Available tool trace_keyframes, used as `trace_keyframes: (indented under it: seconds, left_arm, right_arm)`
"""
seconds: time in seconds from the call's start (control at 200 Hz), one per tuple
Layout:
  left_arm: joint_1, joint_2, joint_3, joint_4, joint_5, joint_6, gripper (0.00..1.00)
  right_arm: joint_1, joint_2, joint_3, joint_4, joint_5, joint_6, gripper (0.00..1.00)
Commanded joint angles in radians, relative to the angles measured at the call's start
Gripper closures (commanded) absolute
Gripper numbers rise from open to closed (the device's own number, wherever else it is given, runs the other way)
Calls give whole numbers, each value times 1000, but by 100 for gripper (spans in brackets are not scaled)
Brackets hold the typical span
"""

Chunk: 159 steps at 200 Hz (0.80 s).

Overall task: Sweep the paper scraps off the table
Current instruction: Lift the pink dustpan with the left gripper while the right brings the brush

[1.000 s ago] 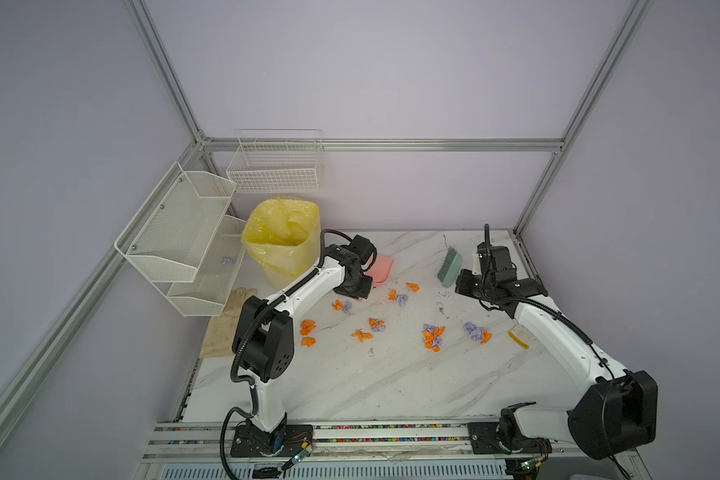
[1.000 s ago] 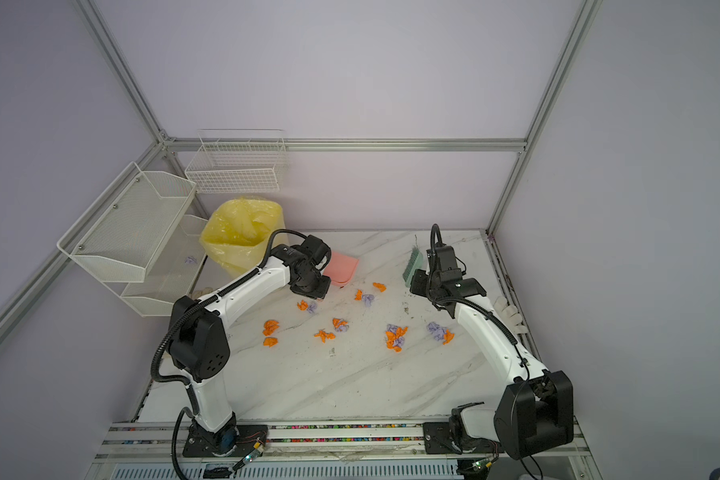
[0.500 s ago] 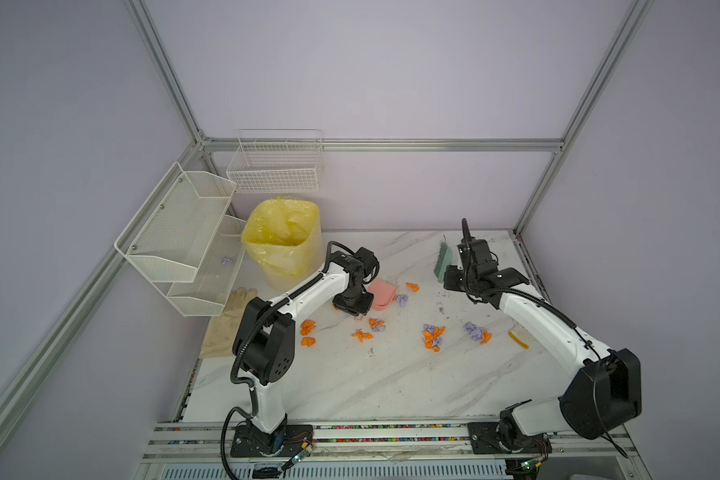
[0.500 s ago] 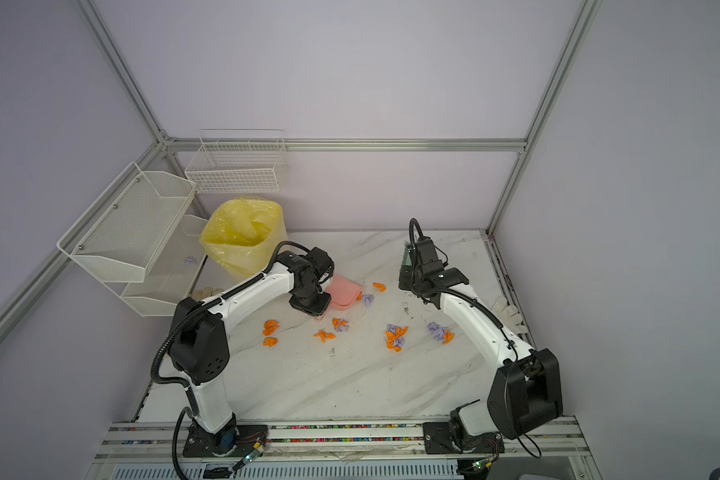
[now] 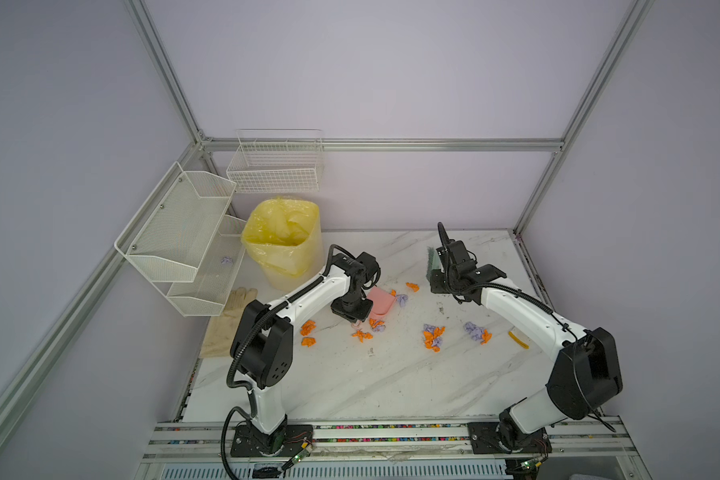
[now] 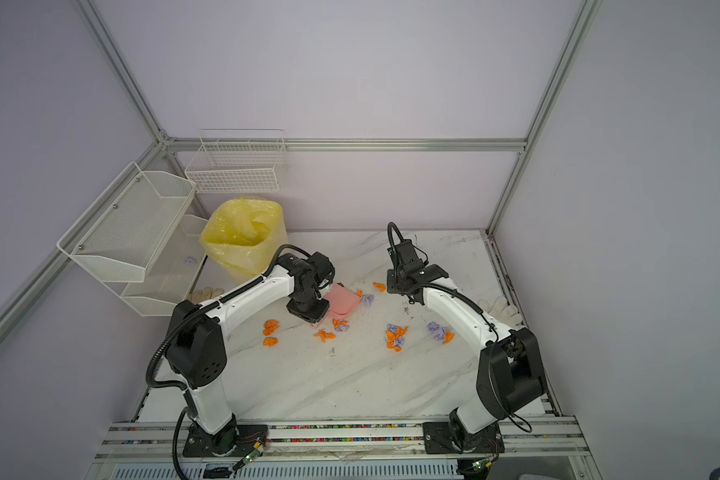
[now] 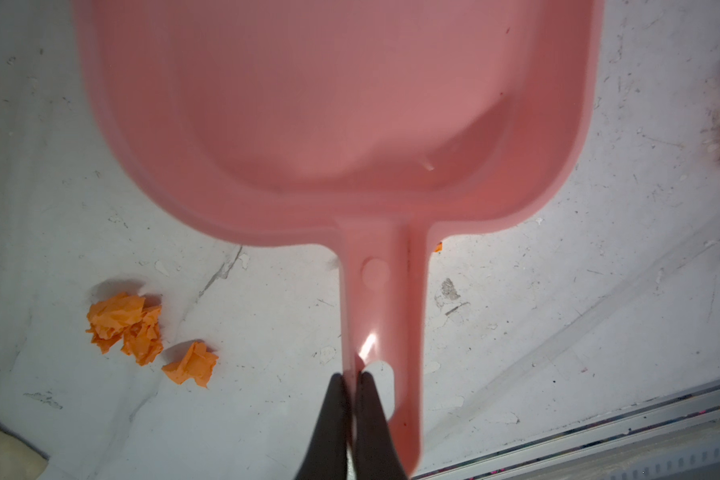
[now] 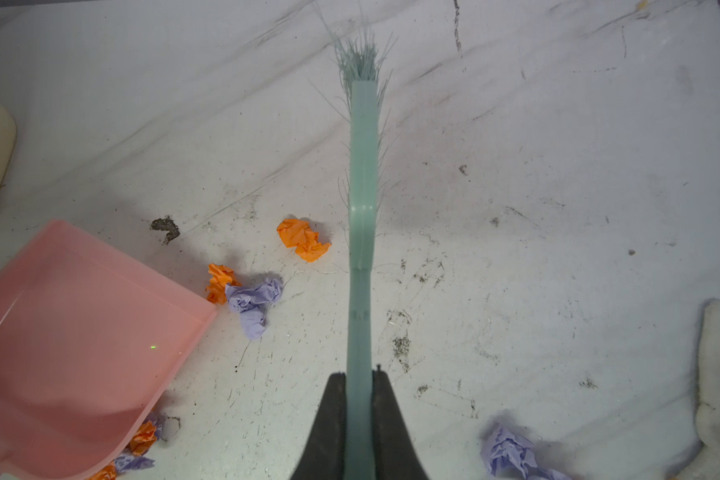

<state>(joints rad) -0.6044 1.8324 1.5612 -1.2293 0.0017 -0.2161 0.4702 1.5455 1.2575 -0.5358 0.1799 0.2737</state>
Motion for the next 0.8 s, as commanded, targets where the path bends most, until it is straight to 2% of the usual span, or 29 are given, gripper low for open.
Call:
trace_keyframes:
  seconds: [0.0,0.235,0.43,0.59,0.79]
  left_arm:
    - [-6,-62,-56,-16,31,21,100]
    - [-10,-43,-69,-26,25,28,100]
    - [-21,10,-20,-29,16,25,100]
    - [-37,60,25,-40,-33,29,100]
    - [-44,100,68,-44,-30,33,100]
  right_arm:
    - [-1,11,24,-4,18,-27,100]
    - [3,36,39,-9,42,-63,100]
    - [13,49,25,23,-21,-92,100]
    - [49,59,25,15,-37,-108,100]
    - [91,58,20,-16,-37,-129,100]
